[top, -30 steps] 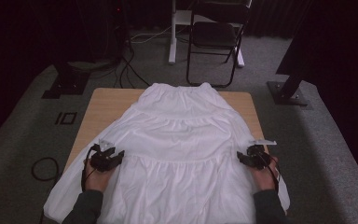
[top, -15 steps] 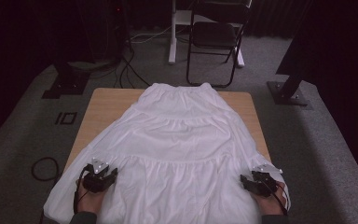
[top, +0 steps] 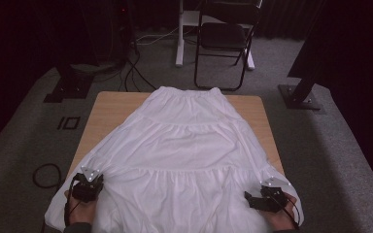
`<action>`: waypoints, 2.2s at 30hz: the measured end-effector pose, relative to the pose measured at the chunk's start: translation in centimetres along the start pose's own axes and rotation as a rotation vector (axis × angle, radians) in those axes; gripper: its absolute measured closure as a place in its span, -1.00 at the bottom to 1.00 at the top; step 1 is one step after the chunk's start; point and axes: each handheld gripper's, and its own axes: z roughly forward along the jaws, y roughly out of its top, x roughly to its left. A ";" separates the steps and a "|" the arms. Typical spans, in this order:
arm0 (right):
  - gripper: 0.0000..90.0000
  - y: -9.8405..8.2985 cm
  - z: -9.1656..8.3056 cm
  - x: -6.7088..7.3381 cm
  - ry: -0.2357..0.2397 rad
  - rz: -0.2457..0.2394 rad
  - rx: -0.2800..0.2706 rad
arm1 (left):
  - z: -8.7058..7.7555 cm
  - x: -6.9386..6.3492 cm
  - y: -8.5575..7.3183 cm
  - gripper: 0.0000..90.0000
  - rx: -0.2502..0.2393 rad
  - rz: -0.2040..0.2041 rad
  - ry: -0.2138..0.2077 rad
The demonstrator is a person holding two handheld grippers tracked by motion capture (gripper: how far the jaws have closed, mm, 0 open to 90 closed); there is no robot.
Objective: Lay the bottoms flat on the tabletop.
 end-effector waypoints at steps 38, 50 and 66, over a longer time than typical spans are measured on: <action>0.98 -1.7 -2.2 -7.6 -0.314 0.233 -0.017 | -1.2 0.4 -1.1 0.91 0.009 0.037 -0.113; 0.05 -1.7 -4.1 -3.8 -0.185 0.143 -0.127 | -3.2 0.3 -1.9 0.34 -0.016 -0.029 -0.218; 0.93 -2.5 -3.0 -4.7 -0.259 0.159 0.015 | -3.8 -0.1 -3.5 0.45 0.023 0.000 -0.242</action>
